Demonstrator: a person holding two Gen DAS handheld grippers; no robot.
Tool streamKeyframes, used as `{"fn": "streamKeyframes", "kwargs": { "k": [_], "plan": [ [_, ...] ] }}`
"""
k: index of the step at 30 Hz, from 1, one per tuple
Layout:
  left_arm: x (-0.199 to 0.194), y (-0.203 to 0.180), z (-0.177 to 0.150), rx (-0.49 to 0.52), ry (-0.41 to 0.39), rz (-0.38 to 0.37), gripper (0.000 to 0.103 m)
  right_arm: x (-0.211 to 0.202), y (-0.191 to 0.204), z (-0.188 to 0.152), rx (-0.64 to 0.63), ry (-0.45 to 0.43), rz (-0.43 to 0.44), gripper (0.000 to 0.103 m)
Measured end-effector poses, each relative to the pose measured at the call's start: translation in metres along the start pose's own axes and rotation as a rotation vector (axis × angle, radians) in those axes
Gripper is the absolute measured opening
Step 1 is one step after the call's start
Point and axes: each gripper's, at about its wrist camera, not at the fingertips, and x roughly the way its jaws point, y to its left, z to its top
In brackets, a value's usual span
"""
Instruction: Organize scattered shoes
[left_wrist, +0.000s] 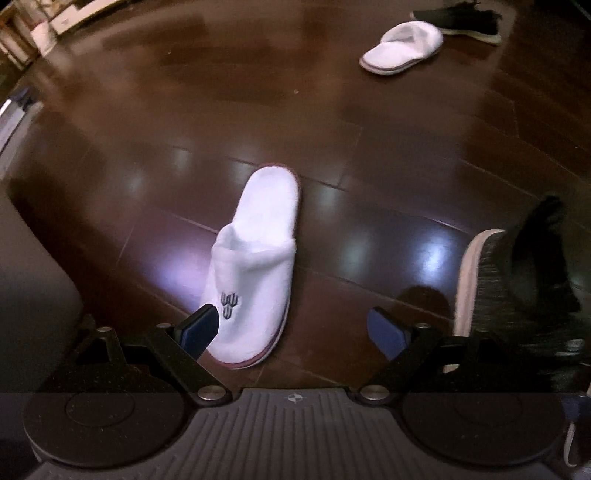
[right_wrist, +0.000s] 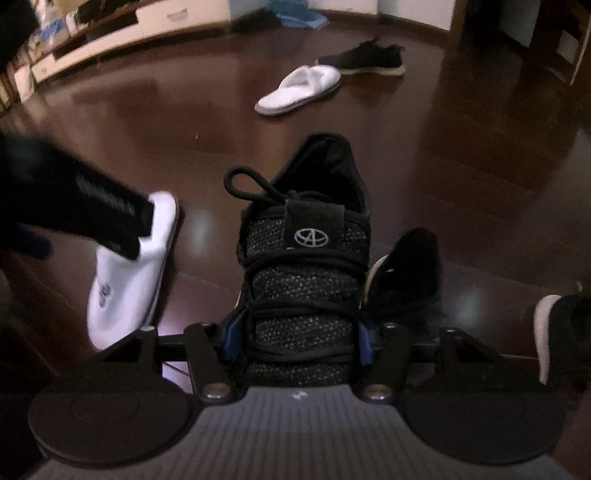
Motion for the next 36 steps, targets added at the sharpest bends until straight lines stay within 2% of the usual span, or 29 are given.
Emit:
{"fn": "streamKeyframes", "kwargs": {
  "k": [9, 14, 20, 22, 36],
  "plan": [
    [0.014, -0.006, -0.005, 0.036, 0.017, 0.047, 0.091, 0.055, 0.007, -0.016, 0.002, 0.053, -0.045, 0.060],
    [0.026, -0.004, -0.012, -0.004, 0.088, 0.022, 0.091, 0.068, 0.003, -0.014, 0.015, 0.066, -0.057, 0.060],
    [0.016, -0.009, -0.014, 0.012, 0.037, 0.028, 0.091, 0.077, 0.002, -0.009, 0.025, 0.069, -0.059, 0.060],
    [0.013, -0.011, -0.014, 0.012, 0.040, 0.022, 0.091, 0.074, 0.003, -0.015, 0.030, 0.072, -0.058, 0.060],
    [0.007, -0.026, -0.020, 0.050, 0.033, 0.023, 0.091, 0.094, -0.002, 0.005, 0.086, 0.112, -0.045, 0.061]
  ]
}}
